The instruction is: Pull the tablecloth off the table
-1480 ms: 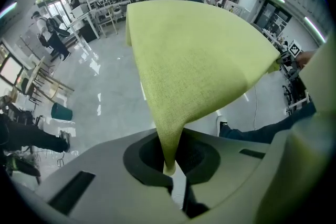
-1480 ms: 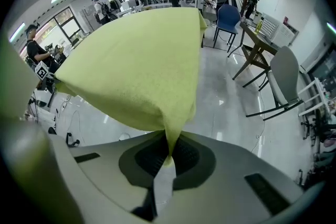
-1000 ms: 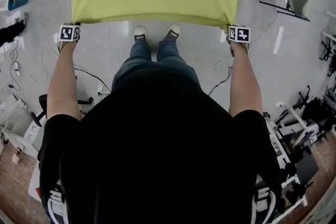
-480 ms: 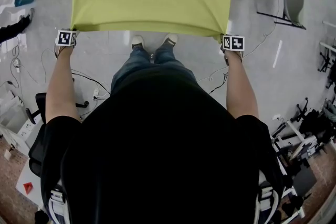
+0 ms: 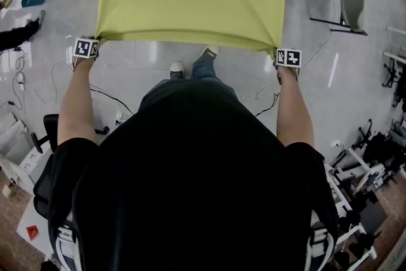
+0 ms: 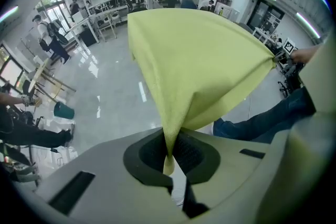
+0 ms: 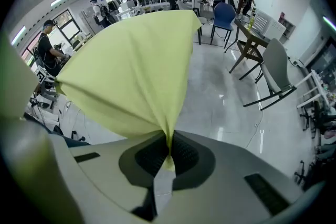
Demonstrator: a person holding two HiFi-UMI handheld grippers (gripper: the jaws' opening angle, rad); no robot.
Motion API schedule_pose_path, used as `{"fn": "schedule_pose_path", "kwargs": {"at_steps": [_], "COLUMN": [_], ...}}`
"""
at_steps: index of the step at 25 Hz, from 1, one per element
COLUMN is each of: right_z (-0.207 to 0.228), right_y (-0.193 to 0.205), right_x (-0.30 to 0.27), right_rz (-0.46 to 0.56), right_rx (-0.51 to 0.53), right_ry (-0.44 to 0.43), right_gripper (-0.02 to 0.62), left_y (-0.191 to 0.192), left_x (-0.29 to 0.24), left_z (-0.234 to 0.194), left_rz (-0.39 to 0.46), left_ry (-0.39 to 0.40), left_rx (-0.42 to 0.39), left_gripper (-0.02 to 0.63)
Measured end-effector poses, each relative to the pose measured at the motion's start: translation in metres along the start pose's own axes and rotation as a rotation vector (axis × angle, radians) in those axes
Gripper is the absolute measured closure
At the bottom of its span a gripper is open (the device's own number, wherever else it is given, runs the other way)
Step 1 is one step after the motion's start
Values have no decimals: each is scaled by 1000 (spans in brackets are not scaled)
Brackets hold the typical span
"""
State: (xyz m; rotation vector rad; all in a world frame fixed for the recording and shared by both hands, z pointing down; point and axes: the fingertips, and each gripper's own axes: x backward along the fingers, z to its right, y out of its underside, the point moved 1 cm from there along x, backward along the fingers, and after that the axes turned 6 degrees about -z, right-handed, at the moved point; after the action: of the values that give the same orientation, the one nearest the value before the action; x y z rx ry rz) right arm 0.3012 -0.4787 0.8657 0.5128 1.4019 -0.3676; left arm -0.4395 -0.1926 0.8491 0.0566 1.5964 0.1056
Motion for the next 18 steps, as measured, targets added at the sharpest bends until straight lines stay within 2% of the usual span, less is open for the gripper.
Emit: {"fn": "schedule_pose_path", "kwargs": {"at_steps": [4, 12, 18], "right_z": [-21, -67, -79], "right_y": [24, 80, 120], "right_x": [12, 39, 61], "right_rz": [14, 53, 77], "right_rx": [-11, -44, -48], "right_ry": [18, 49, 72], "right_gripper": [575, 575, 575], "left_y": [29, 99, 137], "left_x": [9, 28, 37], "left_z": [-3, -6, 9], "left_rz": [43, 60, 57], "left_ry": [60, 79, 92], "left_rx": [6, -63, -105], "left_gripper": [581, 581, 581]}}
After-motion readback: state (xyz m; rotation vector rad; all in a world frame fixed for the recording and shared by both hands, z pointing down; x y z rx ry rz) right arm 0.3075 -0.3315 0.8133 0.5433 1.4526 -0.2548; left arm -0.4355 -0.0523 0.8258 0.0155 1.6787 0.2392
